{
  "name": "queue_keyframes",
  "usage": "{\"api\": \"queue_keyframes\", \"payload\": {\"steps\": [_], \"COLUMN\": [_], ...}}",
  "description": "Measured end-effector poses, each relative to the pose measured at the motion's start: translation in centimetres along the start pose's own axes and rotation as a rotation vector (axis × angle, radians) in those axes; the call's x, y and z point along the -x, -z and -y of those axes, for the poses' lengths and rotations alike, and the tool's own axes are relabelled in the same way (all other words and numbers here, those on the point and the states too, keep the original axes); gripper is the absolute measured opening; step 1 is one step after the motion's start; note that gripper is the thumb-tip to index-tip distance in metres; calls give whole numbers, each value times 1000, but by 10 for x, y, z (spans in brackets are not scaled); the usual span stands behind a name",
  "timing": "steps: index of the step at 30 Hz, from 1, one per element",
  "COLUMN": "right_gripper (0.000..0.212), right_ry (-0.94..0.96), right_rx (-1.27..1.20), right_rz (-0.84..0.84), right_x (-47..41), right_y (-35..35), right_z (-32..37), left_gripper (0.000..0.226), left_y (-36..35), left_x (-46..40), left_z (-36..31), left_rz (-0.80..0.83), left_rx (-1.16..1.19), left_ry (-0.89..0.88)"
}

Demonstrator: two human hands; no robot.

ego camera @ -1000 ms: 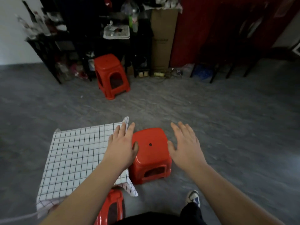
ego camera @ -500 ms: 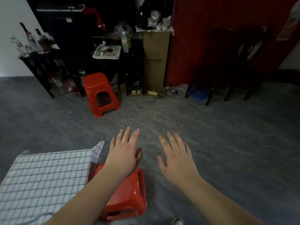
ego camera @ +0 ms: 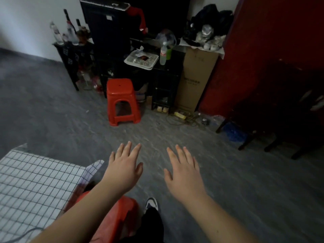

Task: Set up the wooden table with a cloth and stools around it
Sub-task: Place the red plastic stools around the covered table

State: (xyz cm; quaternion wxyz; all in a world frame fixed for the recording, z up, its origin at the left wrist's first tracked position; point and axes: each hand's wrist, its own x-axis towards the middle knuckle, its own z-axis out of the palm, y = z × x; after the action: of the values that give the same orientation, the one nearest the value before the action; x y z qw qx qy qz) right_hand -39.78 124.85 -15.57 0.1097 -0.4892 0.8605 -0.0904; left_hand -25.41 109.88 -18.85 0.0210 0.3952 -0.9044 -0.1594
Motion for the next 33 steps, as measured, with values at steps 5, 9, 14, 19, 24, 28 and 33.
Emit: {"api": "queue_keyframes", "payload": {"steps": [5,9,14,19,24,28,33], "right_gripper": [68,68,67,67,67,68,68], "right_ry": [76,146,163,213,304,375,454], "right_rx": [33,48,26,9,-2,42,60], "right_rz": [48,68,61,95,121,186,249], "right_x": [-130,-223,-320,-424,-545,-643,-750], "right_y": [9,25,46,46,29,27,26], "right_z": [-9,-4,-5,-6,-8,-5,15], "left_gripper": [69,69,70,71,71,71,71], "left_y": [8,31,61,67,60,68,89], "left_x": [-111,-197,-280,-359,-455,-521,-594], "left_z": [10,26,42,70,105,125,158], "left_rz": [-32,-48,-55,-51,-54,-27,-51], "left_rx": [38,14,14,15,30,58,73], "left_ry": [62,100,139,215,305,377,433]}}
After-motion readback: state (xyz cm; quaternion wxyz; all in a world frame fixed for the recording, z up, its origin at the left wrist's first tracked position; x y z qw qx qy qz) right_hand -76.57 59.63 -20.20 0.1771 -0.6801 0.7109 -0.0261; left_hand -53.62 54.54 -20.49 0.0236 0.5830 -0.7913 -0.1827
